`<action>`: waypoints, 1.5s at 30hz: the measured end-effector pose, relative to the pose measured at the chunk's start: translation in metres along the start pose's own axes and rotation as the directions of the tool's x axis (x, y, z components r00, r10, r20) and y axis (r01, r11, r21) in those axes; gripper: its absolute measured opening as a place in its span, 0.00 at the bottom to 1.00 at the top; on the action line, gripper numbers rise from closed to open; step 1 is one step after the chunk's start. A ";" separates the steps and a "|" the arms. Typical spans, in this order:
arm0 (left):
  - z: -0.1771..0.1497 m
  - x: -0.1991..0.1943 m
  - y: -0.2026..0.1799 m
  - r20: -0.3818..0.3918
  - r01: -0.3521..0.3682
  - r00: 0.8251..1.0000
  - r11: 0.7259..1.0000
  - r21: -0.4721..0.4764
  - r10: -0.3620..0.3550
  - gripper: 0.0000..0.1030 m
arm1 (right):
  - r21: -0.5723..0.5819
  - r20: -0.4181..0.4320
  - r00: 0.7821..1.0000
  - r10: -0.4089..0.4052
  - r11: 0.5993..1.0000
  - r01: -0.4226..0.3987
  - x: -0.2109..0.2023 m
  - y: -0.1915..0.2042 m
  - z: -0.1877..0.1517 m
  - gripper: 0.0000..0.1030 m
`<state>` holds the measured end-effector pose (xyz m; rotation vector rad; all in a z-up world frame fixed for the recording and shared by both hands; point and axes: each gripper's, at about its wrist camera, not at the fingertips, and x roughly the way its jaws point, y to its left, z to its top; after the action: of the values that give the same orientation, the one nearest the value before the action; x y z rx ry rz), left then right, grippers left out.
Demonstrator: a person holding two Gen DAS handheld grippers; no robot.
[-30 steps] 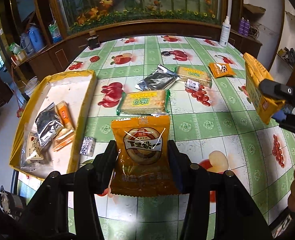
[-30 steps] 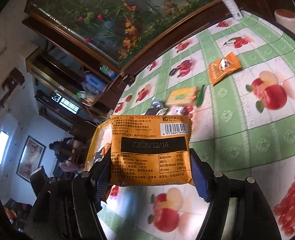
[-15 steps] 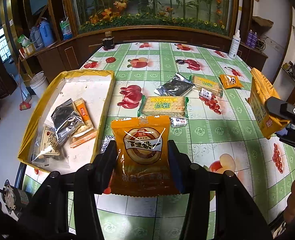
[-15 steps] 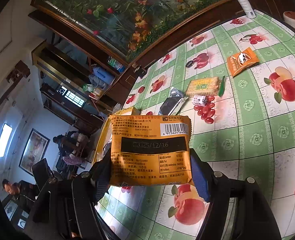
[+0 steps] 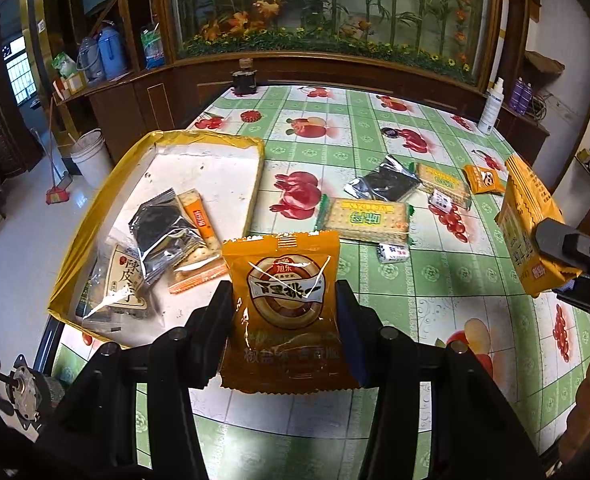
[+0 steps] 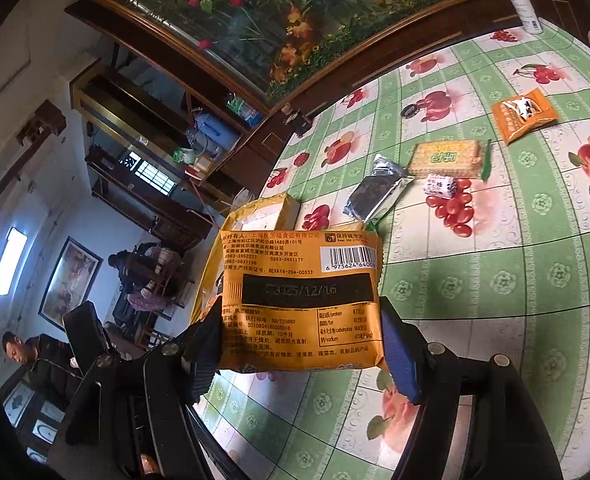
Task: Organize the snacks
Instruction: 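Carry both bags over the yellow tray and open both tools to drop them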
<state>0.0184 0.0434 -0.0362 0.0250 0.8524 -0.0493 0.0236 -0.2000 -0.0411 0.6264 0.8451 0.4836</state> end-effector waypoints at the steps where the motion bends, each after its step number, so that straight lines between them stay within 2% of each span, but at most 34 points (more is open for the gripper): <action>1: 0.000 0.001 0.002 0.000 -0.002 1.000 1.000 -0.005 0.002 0.47 | -0.003 -0.004 1.000 0.001 1.000 -0.001 0.002 0.002 0.000 0.69; 7: 0.003 0.004 0.027 0.004 -0.024 1.000 0.998 -0.054 0.024 0.47 | -0.028 -0.040 0.999 0.008 1.000 -0.009 0.027 0.014 0.004 0.69; 12: 0.010 0.010 0.071 0.000 -0.062 0.998 0.988 -0.141 0.062 0.47 | -0.091 -0.076 0.997 0.011 0.996 -0.018 0.061 0.042 0.012 0.69; 18: 0.016 0.030 0.117 -0.036 -0.076 0.997 0.970 -0.232 0.069 0.47 | -0.228 -0.110 0.994 -0.016 0.973 -0.010 0.129 0.094 0.023 0.69; 24: 0.015 0.049 0.140 -0.064 -0.084 0.996 0.958 -0.273 0.069 0.47 | -0.338 -0.124 0.990 -0.072 0.941 0.026 0.198 0.132 0.029 0.69; 32: 0.013 0.059 0.155 -0.073 -0.099 0.994 0.951 -0.291 0.081 0.47 | -0.391 -0.159 0.979 -0.125 0.919 0.054 0.260 0.140 0.027 0.69; 39: 0.016 0.063 0.160 -0.069 -0.102 0.994 0.952 -0.290 0.086 0.47 | -0.418 -0.157 0.975 -0.160 0.905 0.081 0.283 0.140 0.029 0.69; 42: 0.016 0.063 0.162 -0.074 -0.091 0.995 0.952 -0.292 0.073 0.50 | -0.417 -0.180 0.971 -0.159 0.906 0.071 0.292 0.141 0.030 0.70; 45: 0.016 0.063 0.166 -0.085 -0.093 0.994 0.947 -0.307 0.070 0.58 | -0.414 -0.191 0.965 -0.182 0.906 0.089 0.297 0.140 0.029 0.73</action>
<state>0.0804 0.2065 -0.0728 -0.2354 0.9242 0.1653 0.1978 0.0760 -0.0899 0.1292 0.9619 0.5883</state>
